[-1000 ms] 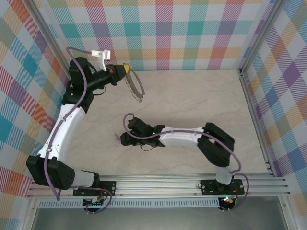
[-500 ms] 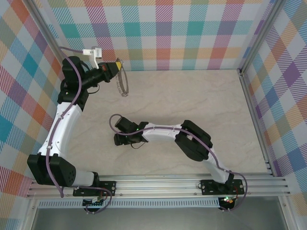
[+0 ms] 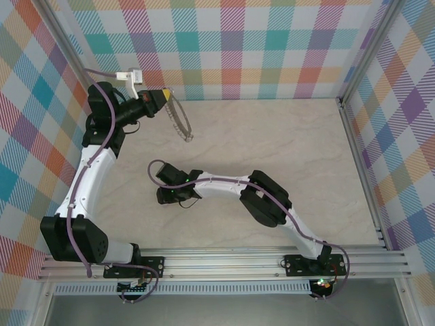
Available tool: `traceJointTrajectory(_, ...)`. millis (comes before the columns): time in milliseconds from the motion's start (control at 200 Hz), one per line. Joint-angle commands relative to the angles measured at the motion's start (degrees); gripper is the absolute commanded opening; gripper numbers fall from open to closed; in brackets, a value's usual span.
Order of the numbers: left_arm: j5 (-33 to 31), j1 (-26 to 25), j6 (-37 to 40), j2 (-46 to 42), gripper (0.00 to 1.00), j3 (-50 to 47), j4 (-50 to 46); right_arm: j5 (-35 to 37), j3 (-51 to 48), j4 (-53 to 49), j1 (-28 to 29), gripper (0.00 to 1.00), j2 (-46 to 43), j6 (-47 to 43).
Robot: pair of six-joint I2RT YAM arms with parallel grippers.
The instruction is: Put the keys on the keyring
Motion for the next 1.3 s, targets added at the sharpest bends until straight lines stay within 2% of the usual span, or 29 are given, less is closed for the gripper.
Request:
traceJointTrajectory(0, 1.4, 0.94, -1.55, 0.08, 0.0, -0.41, 5.08, -0.77, 0.58, -1.0, 0.33, 0.4, 1.92, 0.15)
traceJointTrajectory(480, 2.03, 0.9, -3.05, 0.17, 0.0, -0.78, 6.74, -1.09, -1.95, 1.13, -0.6, 0.16, 0.5, 0.74)
traceJointTrajectory(700, 2.43, 0.92, -3.5, 0.15, 0.0, -0.87, 7.07, -0.68, -6.51, 3.78, -1.23, 0.0, -2.42, 1.49)
traceJointTrajectory(1065, 2.98, 0.88, -4.55, 0.07, 0.0, -1.0, 7.76, -1.04, -15.14, 9.62, -2.57, 0.0, -9.36, 0.68)
traceJointTrajectory(1200, 2.27, 0.9, -4.57, 0.53, 0.0, -0.37, 7.41, -2.48, -14.38, 10.02, -2.23, 0.26, -9.96, -4.12)
traceJointTrajectory(1295, 2.3, 0.93, -4.21, 1.49, 0.0, 0.72, 6.61, -3.33, -13.04, 9.1, -1.78, 0.35, -9.55, -9.13)
